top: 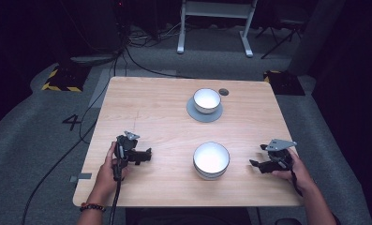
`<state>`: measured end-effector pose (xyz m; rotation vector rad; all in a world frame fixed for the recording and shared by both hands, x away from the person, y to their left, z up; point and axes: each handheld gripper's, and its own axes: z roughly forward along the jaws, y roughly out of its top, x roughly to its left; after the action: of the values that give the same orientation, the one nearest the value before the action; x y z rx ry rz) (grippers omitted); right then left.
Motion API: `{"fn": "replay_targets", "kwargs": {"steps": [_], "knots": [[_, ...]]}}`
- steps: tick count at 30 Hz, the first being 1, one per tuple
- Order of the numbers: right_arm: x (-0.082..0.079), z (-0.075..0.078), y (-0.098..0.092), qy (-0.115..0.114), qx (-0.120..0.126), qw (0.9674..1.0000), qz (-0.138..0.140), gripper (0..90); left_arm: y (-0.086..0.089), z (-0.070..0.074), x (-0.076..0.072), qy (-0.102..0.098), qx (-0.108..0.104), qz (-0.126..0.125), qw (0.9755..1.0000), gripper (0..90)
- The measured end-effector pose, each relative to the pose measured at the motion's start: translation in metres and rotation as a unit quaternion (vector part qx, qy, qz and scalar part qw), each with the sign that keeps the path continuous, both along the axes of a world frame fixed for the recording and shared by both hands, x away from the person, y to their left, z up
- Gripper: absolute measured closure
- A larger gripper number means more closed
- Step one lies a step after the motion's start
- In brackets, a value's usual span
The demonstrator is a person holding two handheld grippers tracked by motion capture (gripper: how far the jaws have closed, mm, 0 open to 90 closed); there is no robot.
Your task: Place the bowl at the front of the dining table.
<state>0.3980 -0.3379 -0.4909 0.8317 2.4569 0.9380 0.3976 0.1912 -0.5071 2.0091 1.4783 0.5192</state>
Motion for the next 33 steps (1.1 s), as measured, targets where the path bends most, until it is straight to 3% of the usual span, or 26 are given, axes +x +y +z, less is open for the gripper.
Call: {"fn": "replay_targets", "kwargs": {"steps": [8, 16, 33], "knots": [[-0.004, -0.008, -0.008, 0.008, 0.016, 0.9996, -0.023, 16.9, 0.0, 0.0, 0.0, 0.0, 0.001, -0.001, 1.0, 0.0], [-0.005, -0.014, -0.019, 0.026, 0.058, 0.9972, -0.04, 15.8, 0.0, 0.0, 0.0, 0.0, 0.002, -0.002, 1.0, 0.0], [-0.004, -0.014, -0.019, 0.027, 0.058, 0.9973, -0.038, 15.6, 0.0, 0.0, 0.0, -0.001, 0.002, -0.001, 1.0, 0.0]]}}
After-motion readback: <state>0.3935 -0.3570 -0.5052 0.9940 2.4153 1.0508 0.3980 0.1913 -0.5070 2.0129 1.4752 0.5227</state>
